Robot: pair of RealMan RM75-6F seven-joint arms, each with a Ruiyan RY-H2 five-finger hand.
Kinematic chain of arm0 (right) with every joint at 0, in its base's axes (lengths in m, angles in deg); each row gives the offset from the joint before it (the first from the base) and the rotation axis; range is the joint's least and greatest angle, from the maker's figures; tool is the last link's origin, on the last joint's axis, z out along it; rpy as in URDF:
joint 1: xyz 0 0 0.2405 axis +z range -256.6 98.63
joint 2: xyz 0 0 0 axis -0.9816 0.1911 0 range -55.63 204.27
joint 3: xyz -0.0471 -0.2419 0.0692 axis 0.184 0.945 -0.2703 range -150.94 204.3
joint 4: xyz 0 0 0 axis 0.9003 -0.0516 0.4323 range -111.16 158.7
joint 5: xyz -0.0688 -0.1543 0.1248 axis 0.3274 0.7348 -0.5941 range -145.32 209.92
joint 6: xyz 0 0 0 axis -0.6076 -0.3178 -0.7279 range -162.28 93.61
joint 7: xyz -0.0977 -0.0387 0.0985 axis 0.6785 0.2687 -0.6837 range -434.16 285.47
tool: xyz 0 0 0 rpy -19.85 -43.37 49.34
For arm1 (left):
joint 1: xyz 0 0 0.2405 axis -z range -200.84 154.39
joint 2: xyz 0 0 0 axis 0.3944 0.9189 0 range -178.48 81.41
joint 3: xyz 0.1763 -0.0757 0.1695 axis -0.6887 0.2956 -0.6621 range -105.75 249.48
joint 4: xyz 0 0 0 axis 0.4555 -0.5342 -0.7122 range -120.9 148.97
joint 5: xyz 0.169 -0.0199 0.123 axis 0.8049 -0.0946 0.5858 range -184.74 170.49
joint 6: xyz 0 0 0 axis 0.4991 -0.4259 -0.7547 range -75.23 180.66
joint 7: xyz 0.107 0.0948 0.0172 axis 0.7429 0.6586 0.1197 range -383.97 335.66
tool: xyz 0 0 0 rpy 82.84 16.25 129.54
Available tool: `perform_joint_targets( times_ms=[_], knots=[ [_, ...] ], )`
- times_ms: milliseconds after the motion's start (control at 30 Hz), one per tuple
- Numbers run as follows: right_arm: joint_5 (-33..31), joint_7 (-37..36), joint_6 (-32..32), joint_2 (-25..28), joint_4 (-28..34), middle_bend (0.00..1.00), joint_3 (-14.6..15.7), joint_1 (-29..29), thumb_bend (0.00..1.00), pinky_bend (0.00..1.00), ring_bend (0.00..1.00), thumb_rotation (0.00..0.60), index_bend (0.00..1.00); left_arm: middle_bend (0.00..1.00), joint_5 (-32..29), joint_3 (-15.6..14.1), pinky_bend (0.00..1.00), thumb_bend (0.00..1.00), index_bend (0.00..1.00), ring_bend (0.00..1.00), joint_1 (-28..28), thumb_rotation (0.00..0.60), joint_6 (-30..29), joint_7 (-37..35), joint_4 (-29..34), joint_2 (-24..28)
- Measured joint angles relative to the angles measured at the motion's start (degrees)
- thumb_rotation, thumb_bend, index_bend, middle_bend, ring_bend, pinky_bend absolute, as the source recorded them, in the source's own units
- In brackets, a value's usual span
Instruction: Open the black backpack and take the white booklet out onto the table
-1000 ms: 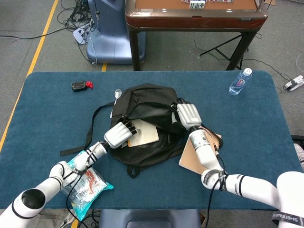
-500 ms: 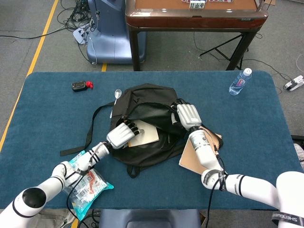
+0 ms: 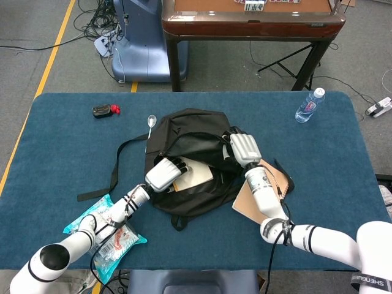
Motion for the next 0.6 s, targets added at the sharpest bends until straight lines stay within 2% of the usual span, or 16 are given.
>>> perform_joint_targets(
  times_ms=[467, 600],
  knots=[
    [-0.11, -0.51, -0.17, -0.37, -0.76, 0.31, -0.07, 0.00, 0.62, 0.21, 0.13, 0.600, 0.57, 0.45, -2.89, 1.72, 0.25, 0.40, 0.47, 0.40, -0.66, 0.600, -1.00, -3.05, -2.98, -1.97],
    [-0.44, -0.38, -0.16, -0.51, -1.14, 0.31, -0.21, 0.13, 0.62, 0.21, 0.13, 0.600, 0.57, 0.50, -3.16, 1.92, 0.27, 0.50, 0.54, 0.44, -1.01, 0.600, -2.21, -3.82, -3.46, -2.46]
  ],
)
